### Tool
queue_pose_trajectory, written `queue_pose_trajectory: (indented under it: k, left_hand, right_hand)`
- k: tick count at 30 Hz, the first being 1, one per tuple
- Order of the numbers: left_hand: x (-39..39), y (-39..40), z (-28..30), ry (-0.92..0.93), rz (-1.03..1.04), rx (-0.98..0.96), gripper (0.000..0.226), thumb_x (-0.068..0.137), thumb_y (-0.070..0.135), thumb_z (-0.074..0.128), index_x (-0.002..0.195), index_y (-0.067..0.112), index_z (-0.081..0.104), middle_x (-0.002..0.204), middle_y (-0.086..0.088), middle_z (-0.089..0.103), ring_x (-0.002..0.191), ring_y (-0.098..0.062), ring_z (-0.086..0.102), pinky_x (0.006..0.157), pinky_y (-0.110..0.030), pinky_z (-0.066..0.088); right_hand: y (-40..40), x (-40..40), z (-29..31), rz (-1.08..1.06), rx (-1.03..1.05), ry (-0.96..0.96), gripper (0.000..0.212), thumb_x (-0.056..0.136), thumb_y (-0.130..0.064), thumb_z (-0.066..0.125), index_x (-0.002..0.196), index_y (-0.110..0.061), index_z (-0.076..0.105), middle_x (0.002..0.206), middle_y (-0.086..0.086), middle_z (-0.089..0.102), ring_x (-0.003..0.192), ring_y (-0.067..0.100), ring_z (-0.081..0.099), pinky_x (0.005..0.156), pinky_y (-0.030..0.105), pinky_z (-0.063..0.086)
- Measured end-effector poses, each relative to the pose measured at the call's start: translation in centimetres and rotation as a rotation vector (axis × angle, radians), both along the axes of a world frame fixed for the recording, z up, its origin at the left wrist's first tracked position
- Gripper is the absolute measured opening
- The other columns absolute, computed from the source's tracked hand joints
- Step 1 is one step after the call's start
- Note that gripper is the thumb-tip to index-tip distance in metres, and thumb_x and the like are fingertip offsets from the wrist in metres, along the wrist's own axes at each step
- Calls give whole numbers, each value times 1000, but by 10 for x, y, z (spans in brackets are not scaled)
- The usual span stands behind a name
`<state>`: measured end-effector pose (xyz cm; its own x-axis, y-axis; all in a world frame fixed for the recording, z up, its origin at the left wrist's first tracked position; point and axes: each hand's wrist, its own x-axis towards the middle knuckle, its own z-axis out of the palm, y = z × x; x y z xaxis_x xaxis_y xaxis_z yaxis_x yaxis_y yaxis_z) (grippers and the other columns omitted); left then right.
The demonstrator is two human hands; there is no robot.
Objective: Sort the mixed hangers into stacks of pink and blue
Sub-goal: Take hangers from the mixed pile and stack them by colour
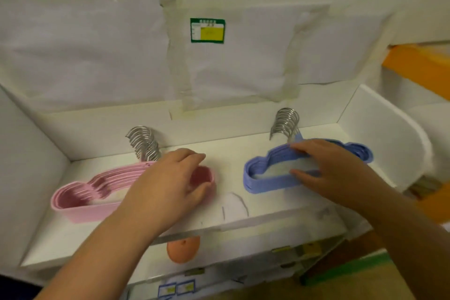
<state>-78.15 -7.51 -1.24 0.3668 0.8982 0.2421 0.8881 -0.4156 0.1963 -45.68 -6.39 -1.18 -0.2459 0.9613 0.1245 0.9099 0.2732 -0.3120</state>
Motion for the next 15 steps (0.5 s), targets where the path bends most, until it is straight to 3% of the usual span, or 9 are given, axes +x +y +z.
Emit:
queue_pose_trajectory:
  k: [8, 12, 15]
  left_hand:
    - [108, 19, -18, 28, -3, -104, 73, 83, 59, 56, 144, 28, 34, 140, 7, 42, 125, -16, 44, 101, -29, 38]
    - [138, 31, -23, 86, 83, -192, 69, 81, 58, 60, 138, 25, 39, 133, 4, 48, 117, -18, 50, 96, -32, 43]
    - [148, 37, -26, 126, 153, -278, 63, 80, 57, 62, 131, 26, 44, 124, 4, 53, 109, -19, 54, 89, -35, 46]
  right_hand:
    - [3, 112, 5, -74, -12, 49, 38, 82, -34, 71, 118, -28, 59, 104, -14, 57, 95, 8, 57, 83, 23, 43]
    - [20, 139, -4, -13, -24, -12, 40, 80, -35, 72, 117, -30, 57, 106, -11, 56, 96, 13, 57, 84, 29, 47]
    - [31, 149, -16, 44, -61, -63, 57, 77, -44, 72, 127, -27, 51, 116, -9, 52, 106, 15, 52, 92, 33, 46]
